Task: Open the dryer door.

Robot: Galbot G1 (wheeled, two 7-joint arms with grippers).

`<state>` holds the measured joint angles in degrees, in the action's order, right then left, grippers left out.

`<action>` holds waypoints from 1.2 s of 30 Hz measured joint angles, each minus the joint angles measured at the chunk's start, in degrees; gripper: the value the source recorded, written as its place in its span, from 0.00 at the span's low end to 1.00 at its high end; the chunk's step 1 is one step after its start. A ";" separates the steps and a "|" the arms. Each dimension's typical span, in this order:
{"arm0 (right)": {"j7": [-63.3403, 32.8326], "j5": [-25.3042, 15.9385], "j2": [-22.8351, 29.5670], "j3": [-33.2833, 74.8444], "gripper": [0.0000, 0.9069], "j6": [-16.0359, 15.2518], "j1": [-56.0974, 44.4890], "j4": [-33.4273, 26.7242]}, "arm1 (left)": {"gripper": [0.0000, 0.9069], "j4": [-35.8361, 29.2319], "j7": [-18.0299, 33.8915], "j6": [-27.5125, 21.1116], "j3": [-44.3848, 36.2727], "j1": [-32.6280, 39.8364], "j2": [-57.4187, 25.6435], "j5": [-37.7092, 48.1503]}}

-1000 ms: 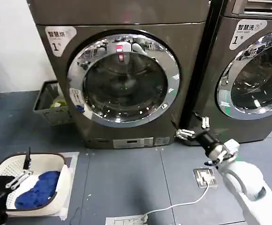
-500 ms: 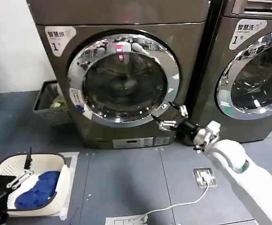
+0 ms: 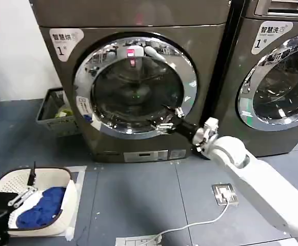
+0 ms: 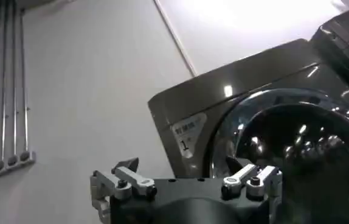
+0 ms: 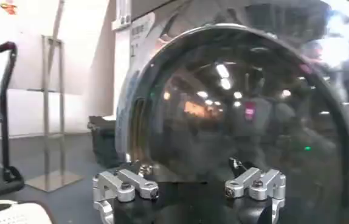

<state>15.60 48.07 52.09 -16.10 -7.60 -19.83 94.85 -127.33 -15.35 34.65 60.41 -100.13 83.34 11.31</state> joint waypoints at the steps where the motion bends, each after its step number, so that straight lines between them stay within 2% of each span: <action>1: 0.21 -0.04 0.43 -0.60 1.00 0.08 0.67 -0.72 | 1.00 -0.03 -0.01 0.01 -0.08 -0.04 0.12 -0.17; 24: 4.31 -0.12 9.22 -8.85 1.00 1.71 11.06 -13.84 | 1.00 -0.12 -0.17 0.15 -0.14 -0.21 0.53 -0.56; 36: 3.88 -0.11 13.08 -10.65 1.00 1.72 12.64 -17.04 | 1.00 -0.12 -0.21 0.23 -0.16 -0.29 0.65 -0.76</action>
<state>19.48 47.96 65.18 -26.75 -5.88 -7.19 77.81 -127.45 -15.56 34.88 60.25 -100.42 83.98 10.55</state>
